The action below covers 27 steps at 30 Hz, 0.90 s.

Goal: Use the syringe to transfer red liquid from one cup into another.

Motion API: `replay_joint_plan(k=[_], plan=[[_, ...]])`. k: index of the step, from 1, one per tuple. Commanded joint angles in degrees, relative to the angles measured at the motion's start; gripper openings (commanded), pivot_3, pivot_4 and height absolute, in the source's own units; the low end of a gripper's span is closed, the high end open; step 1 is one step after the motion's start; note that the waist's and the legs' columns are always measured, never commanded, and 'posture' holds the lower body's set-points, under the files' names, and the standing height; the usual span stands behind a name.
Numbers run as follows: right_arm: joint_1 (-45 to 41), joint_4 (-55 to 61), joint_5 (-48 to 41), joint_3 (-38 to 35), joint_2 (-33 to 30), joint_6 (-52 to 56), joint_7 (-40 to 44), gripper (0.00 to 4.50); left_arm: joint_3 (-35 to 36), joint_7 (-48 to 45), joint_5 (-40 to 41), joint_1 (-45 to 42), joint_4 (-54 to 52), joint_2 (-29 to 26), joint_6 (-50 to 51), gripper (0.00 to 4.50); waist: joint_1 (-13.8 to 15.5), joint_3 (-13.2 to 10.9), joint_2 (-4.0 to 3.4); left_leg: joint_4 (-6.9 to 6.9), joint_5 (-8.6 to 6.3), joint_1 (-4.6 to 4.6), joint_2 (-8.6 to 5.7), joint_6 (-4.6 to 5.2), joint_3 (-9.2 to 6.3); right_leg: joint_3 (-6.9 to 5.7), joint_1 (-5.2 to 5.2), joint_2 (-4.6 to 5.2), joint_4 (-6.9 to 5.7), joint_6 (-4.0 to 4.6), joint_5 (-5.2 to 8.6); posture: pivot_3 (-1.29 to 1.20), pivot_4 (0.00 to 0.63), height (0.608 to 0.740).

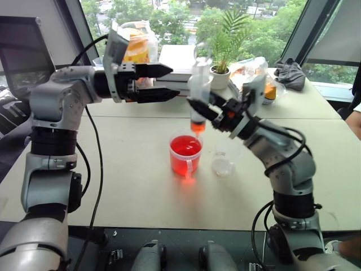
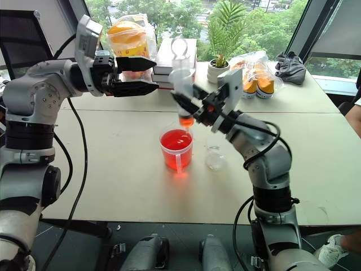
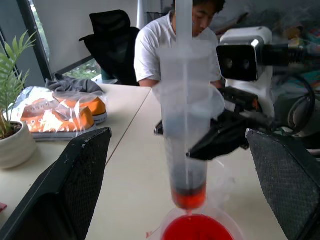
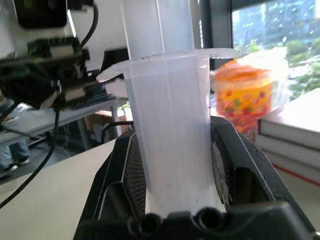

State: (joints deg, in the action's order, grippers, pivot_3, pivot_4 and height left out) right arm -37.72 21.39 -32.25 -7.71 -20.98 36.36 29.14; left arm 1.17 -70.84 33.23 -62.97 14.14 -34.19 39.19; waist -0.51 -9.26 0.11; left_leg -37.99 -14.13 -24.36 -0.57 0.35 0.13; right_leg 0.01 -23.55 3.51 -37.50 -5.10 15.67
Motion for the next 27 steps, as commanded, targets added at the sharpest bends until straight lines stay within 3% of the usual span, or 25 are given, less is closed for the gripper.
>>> replay_joint_plan(k=[1, 11, 26, 27], plan=[[0.43, 3.72, -2.56, -5.30, -3.03, 1.19, -1.76, 1.40, 0.57, 0.12, 0.17, -1.79, 0.20, 1.37, -1.48, 4.44, -0.04, -0.01, 0.01, 0.00, 0.00, 0.00, 0.00, 0.00, 0.00, 0.00, 0.00, 0.00, 0.01, 0.00, 0.00, 0.00, 0.150, 0.740], [13.93, 8.26, -2.05, -6.38, -4.89, 0.17, -3.96, 1.40, -0.92, -0.57, -1.58, -8.15, 8.37, 9.72, -6.28, 4.44, -0.14, -0.05, 0.06, 0.01, 0.00, -0.01, -0.01, 0.00, 0.04, 0.02, 0.01, -0.02, 0.01, 0.00, 0.00, 0.00, 0.150, 0.740], [18.81, 9.50, -0.25, -4.05, -4.43, -2.95, -6.38, 1.40, -2.24, -0.12, -7.44, -18.37, 26.15, 23.16, -15.67, 4.44, -0.22, -0.11, 0.16, 0.00, -0.01, -0.02, 0.00, 0.02, 0.04, 0.01, 0.00, -0.08, 0.03, -0.02, 0.01, 0.00, 0.150, 0.740], [18.82, 9.61, -0.30, -4.04, -4.48, -2.93, -6.50, 1.40, -2.20, -0.06, -7.88, -18.62, 27.00, 23.56, -16.17, 4.20, -0.23, -0.11, 0.16, 0.01, -0.01, -0.02, 0.00, 0.02, 0.03, 0.01, 0.00, -0.10, 0.03, -0.02, 0.01, 0.00, 0.150, 0.740]])
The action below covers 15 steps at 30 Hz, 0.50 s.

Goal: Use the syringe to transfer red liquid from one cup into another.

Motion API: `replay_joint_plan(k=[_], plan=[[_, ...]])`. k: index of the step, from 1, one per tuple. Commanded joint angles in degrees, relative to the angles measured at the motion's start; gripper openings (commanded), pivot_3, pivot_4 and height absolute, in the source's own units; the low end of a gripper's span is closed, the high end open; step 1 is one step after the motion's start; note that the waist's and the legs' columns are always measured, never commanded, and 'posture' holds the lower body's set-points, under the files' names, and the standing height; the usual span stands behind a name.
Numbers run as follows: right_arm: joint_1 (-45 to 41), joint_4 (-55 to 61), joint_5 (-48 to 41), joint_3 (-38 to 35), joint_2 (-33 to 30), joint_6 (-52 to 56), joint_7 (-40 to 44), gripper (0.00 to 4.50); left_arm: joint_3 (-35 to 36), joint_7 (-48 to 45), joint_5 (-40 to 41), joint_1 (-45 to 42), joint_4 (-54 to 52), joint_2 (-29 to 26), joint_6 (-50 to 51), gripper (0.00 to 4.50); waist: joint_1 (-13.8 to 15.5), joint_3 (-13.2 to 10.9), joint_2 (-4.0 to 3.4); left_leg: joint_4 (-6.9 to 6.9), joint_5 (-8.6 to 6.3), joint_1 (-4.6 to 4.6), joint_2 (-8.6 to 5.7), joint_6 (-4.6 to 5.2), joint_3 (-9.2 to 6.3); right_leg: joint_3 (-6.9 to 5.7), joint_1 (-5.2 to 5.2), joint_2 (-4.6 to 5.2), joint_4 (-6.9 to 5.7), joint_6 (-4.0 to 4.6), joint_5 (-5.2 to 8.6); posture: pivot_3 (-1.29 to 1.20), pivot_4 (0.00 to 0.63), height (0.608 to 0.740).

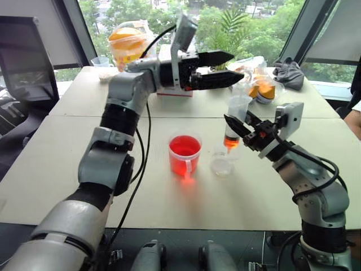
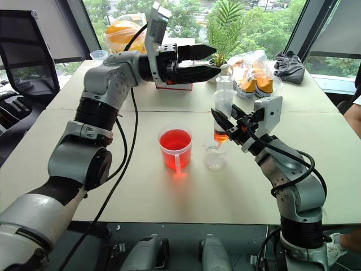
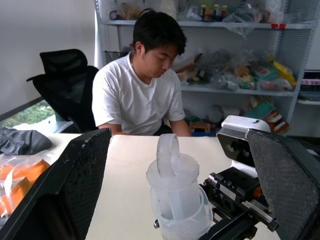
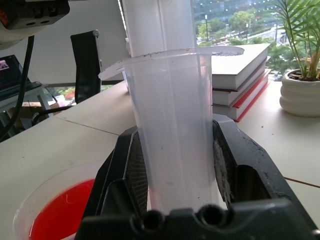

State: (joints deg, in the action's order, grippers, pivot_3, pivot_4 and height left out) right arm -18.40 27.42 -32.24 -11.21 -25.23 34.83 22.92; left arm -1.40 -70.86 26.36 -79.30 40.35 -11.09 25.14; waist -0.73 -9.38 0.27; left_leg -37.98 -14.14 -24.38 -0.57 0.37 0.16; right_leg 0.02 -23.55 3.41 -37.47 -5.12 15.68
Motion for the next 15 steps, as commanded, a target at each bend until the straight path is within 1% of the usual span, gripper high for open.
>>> replay_joint_plan(k=[1, 2, 3, 9, 10, 15], plan=[[-0.49, 3.72, -0.37, -0.54, -0.31, -1.38, -0.38, 1.40, 0.42, 0.00, -1.35, -2.53, 1.62, 0.87, -2.46, 3.92, 0.00, 0.00, 0.00, 0.00, 0.00, 0.00, 0.01, 0.00, 0.00, 0.00, 0.00, -0.01, 0.00, 0.00, 0.00, 0.00, 0.150, 0.740], [-0.47, 3.82, -0.41, -0.53, -0.36, -1.37, -0.45, 1.40, 0.51, 0.04, -1.68, -2.74, 2.38, 1.26, -2.89, 3.68, 0.03, 0.00, 0.00, 0.00, -0.01, 0.00, 0.02, 0.01, -0.01, 0.00, 0.00, -0.02, 0.00, 0.00, 0.00, 0.00, 0.150, 0.740], [-0.48, 3.89, -0.41, -0.48, -0.40, -1.36, -0.51, 1.40, 0.62, 0.10, -1.98, -2.95, 3.13, 1.61, -3.32, 3.13, 0.05, 0.00, 0.00, 0.00, -0.01, 0.00, 0.02, 0.01, -0.01, 0.00, 0.00, -0.02, 0.00, 0.00, 0.00, 0.00, 0.150, 0.740], [-0.51, 4.74, -0.57, -0.27, -0.71, -0.90, -0.76, 1.40, 0.73, -0.10, -3.30, -3.44, 6.21, 3.32, -4.75, 0.26, 0.13, -0.01, 0.01, 0.00, -0.01, -0.01, 0.01, 0.01, -0.01, 0.00, 0.01, -0.02, 0.02, 0.00, 0.00, 0.00, 0.150, 0.740], [-0.54, 4.92, -0.64, -0.28, -0.81, -0.79, -0.79, 1.40, 0.58, -0.47, -3.30, -3.32, 6.04, 3.50, -4.58, 0.12, 0.14, -0.01, 0.02, 0.00, -0.01, -0.01, 0.01, 0.01, -0.01, 0.00, 0.01, -0.02, 0.02, 0.00, 0.00, 0.00, 0.150, 0.740], [-0.95, 5.77, -1.05, -0.40, -1.37, -0.36, -1.14, 1.40, -0.67, -2.95, -3.94, -2.23, 4.07, 3.90, -4.29, 0.12, 0.12, -0.01, 0.02, 0.00, -0.01, -0.01, 0.01, 0.01, -0.01, 0.00, 0.01, -0.02, 0.04, 0.00, 0.00, 0.00, 0.150, 0.740]])
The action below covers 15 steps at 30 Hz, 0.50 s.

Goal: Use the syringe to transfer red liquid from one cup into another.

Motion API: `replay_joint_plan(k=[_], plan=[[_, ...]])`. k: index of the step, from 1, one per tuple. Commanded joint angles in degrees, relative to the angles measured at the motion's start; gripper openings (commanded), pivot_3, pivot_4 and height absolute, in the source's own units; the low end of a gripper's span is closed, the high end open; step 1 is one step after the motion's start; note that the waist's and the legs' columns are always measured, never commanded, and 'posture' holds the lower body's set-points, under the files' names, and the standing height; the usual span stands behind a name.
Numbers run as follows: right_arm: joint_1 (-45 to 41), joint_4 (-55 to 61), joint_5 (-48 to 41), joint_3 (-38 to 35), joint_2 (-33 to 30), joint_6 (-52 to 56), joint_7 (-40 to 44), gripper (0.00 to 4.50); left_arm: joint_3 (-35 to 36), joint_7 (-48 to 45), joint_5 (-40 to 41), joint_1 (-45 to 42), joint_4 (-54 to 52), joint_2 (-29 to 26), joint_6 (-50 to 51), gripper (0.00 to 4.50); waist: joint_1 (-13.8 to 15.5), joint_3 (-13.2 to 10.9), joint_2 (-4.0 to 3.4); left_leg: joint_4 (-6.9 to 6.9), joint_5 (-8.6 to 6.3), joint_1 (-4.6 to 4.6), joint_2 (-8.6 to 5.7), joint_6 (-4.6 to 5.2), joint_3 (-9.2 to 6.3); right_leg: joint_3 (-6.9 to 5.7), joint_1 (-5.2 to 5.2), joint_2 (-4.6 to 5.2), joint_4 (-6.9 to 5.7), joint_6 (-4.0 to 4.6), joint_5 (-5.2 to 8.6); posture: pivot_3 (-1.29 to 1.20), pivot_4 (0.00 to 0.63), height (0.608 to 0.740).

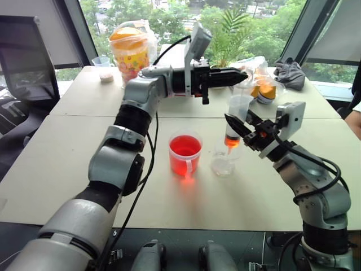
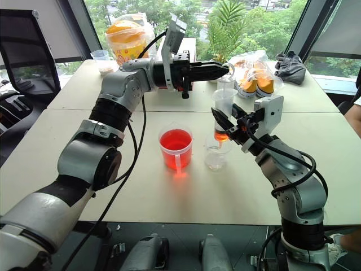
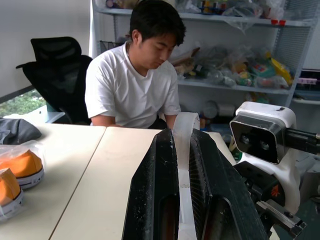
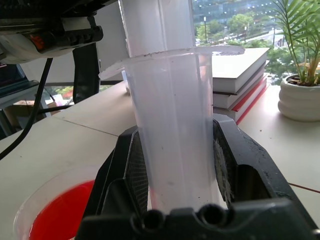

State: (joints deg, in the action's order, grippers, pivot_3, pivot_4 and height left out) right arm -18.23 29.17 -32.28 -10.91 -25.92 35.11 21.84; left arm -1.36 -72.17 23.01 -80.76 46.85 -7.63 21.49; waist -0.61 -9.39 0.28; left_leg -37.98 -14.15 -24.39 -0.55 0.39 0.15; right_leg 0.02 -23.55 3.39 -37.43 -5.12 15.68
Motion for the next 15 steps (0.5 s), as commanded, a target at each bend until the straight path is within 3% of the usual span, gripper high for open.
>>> replay_joint_plan(k=[1, 15], plan=[[-1.39, 4.19, -1.10, -0.86, -0.86, -0.50, -0.14, 1.40, -1.23, -2.15, -1.01, -0.18, -3.02, 0.52, -0.88, 0.12, 0.00, 0.00, 0.00, 0.00, 0.00, 0.00, 0.00, 0.00, 0.00, 0.00, 0.00, 0.00, 0.00, 0.00, 0.00, 0.00, 0.150, 0.740], [-6.02, 6.13, -4.77, -3.78, -3.08, 3.43, -1.98, 1.40, -5.00, -3.16, -4.67, 6.95, -8.72, 2.25, -0.19, 0.12, 0.01, 0.00, 0.00, 0.00, 0.00, 0.00, 0.00, 0.00, -0.01, 0.00, 0.01, 0.01, 0.00, 0.00, 0.00, 0.00, 0.150, 0.740]])
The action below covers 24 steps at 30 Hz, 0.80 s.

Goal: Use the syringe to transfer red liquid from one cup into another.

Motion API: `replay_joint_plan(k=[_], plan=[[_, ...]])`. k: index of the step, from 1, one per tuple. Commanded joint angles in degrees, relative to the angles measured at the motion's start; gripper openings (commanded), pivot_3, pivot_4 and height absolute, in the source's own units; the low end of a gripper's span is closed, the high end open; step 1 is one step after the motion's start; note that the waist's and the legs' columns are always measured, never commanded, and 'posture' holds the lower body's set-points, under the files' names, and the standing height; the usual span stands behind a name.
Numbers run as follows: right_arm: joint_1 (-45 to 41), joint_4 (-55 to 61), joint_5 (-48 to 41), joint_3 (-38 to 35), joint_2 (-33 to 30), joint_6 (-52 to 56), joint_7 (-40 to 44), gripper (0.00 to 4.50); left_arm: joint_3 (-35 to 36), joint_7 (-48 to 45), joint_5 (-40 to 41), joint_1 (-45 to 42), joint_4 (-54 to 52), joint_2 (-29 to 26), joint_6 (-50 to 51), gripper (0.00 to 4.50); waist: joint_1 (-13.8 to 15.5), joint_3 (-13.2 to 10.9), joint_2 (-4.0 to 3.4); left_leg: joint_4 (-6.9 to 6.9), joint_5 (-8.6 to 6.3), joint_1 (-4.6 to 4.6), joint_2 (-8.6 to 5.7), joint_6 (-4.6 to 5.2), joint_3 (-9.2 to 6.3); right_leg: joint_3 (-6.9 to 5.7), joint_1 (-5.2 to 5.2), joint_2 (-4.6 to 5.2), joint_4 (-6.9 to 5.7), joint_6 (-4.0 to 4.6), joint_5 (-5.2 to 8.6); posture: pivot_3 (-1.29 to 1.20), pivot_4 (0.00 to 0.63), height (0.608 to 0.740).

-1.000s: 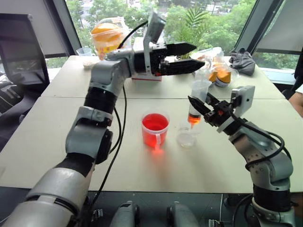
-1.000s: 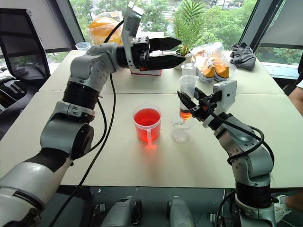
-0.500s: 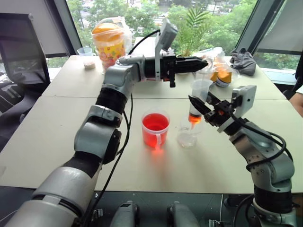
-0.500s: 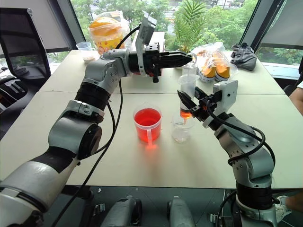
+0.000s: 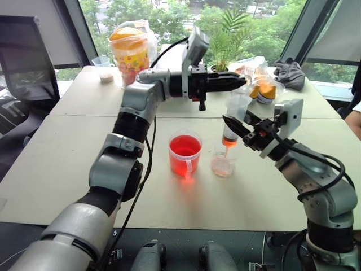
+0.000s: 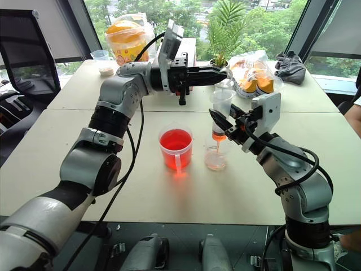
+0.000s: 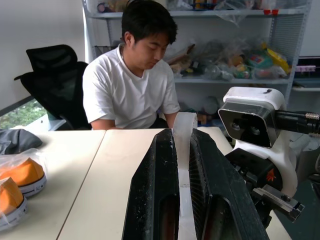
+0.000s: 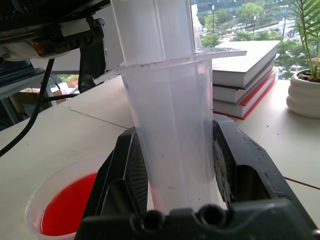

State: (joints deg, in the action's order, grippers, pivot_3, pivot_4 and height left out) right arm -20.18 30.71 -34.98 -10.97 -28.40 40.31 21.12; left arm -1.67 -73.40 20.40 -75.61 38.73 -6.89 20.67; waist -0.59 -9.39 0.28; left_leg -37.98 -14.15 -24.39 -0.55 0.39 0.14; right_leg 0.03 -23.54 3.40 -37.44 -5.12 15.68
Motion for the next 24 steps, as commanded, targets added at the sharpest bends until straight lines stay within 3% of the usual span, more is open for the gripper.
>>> replay_joint_plan(k=[1, 20, 24], plan=[[-4.26, 4.75, -2.29, -3.84, -0.69, -1.47, -1.39, 1.40, -4.86, -1.74, -2.36, 2.20, -0.61, 1.69, 0.59, 0.12, 0.00, 0.00, 0.00, 0.00, 0.00, 0.00, 0.00, 0.00, 0.00, 0.00, 0.00, 0.00, 0.00, 0.00, 0.00, 0.00, 0.150, 0.740], [-4.95, 5.50, -5.31, -5.47, -3.22, 1.15, -3.05, 1.40, -5.03, -0.31, -2.45, 5.89, -4.46, 3.50, 4.54, 0.12, 0.03, 0.00, 0.00, 0.00, 0.00, 0.00, 0.00, 0.00, 0.00, 0.00, 0.01, 0.01, 0.01, 0.00, 0.00, 0.00, 0.150, 0.740], [-2.83, 5.10, -5.56, -4.06, -2.51, 1.91, -2.85, 1.40, -2.44, 0.63, -0.85, 3.12, -3.66, 2.20, 7.67, 1.69, 0.06, -0.02, 0.03, -0.01, 0.00, 0.00, -0.01, 0.00, -0.01, -0.01, 0.03, 0.01, 0.02, 0.00, 0.00, 0.00, 0.150, 0.740]])
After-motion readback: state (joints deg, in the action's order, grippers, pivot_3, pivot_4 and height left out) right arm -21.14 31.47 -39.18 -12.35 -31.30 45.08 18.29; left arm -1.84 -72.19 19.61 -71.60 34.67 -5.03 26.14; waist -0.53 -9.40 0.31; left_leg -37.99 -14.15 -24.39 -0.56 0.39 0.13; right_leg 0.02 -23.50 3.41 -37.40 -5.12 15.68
